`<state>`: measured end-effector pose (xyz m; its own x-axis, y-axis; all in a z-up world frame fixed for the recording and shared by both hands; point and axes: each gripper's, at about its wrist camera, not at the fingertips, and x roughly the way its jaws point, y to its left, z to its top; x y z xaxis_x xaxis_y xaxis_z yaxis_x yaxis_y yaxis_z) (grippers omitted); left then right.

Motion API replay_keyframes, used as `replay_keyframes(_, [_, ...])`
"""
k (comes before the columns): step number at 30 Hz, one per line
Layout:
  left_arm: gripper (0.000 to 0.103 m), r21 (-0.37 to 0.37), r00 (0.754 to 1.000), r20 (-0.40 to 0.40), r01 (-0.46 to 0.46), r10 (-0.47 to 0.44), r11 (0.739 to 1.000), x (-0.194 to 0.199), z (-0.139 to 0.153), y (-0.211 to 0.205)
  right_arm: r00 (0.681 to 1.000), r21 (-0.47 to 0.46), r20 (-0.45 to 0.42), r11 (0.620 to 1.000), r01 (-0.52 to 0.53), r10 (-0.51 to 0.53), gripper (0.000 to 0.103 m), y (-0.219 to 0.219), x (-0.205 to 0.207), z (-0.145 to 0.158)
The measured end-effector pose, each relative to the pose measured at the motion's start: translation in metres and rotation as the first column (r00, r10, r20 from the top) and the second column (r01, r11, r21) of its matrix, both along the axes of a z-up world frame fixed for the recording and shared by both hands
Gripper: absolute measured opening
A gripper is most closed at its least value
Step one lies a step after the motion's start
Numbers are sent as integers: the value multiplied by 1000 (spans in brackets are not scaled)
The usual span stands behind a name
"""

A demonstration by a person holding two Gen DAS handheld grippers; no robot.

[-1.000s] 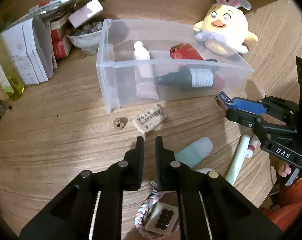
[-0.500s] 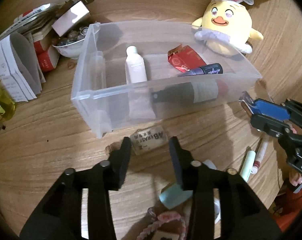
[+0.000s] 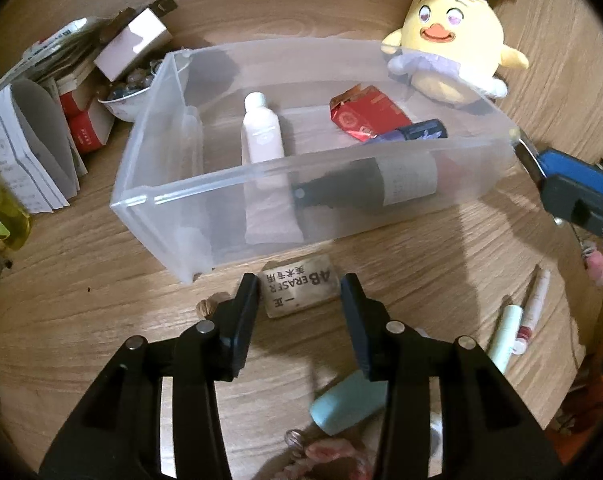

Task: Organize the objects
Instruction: 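Carry the blue Max box into the clear bin and open the right tool while the left drops the tag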

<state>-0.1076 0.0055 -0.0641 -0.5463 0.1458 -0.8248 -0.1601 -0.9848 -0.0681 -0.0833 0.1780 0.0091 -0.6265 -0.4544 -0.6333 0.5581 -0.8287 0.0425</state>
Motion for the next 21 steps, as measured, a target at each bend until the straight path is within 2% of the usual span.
replay_keyframes(9, [42, 8, 995, -103, 13, -12, 1000, 22, 38, 5, 999, -18, -42, 1000, 16, -17, 25, 1, -11, 16])
replay_keyframes(21, [42, 57, 973, -228, -27, 39, 998, 27, 83, 0, 996, -33, -71, 998, 45, -47, 25, 2, -43, 33])
